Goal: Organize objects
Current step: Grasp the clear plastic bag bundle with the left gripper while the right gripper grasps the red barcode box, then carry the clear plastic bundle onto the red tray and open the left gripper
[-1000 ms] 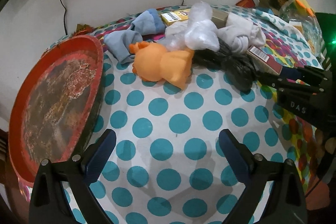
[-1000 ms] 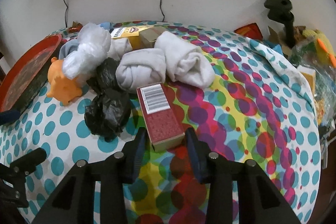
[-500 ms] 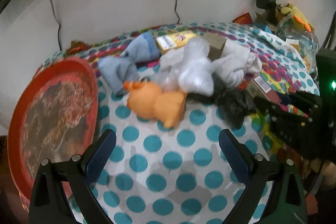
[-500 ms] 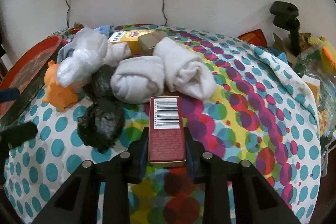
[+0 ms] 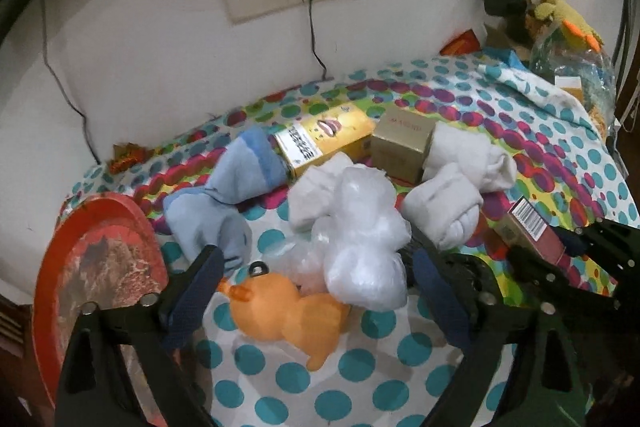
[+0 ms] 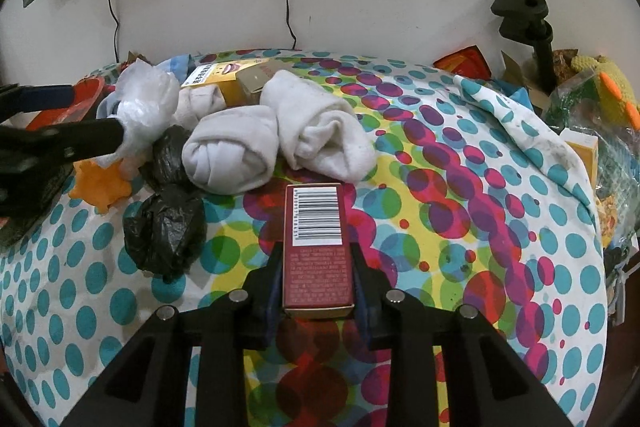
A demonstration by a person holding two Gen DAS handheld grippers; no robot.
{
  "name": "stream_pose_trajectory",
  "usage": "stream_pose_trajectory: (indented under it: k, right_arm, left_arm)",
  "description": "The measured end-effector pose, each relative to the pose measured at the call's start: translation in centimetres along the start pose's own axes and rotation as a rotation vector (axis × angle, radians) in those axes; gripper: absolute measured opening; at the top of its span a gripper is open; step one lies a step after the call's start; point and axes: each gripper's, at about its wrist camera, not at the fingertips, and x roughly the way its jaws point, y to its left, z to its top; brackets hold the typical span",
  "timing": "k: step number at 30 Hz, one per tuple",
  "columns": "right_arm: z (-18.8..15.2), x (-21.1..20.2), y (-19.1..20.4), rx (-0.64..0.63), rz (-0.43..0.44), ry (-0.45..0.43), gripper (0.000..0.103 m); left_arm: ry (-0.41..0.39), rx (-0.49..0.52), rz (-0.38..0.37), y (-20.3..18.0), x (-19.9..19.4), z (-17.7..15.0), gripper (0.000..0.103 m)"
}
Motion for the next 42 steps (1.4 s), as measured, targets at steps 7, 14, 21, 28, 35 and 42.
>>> stream_pose_trajectory:
  k: [7, 14, 21, 28, 35, 42]
  right_arm:
    - [-0.1, 0.0, 0.1, -0.001, -0.001, 0.0, 0.03]
    - [-0.1, 0.0, 0.2, -0.005, -0.005, 0.0, 0.03]
    - [-0.1, 0.0, 0.2, -0.008, -0.007, 0.0, 0.03]
    - [0.0, 0.0, 0.2, -0.01, -0.007, 0.001, 0.03]
    - [0.1, 0.0, 0.2, -0.015, -0.013, 0.001, 0.03]
    - [0.2, 0.2, 0.4, -0.028, -0.029, 0.002, 0.03]
  left_arm:
    - [0.062, 0.05, -0.038, -1.0, 2.2, 0.2, 0.039]
    - [0.052, 0.026, -0.066, -0.3, 1.4, 0.5, 0.034]
    - [0.004, 0.05, -0.064, 0.0, -1.2, 0.6, 0.034]
    - [-0.007, 0.055, -0.014, 0.6, -3.0, -0.2, 0.034]
    - [-0.005, -0.008, 0.036, 3.9, -4.2, -1.5, 0.034]
    - [0.023, -0.096, 0.091, 9.0, -4.6, -3.5, 0.034]
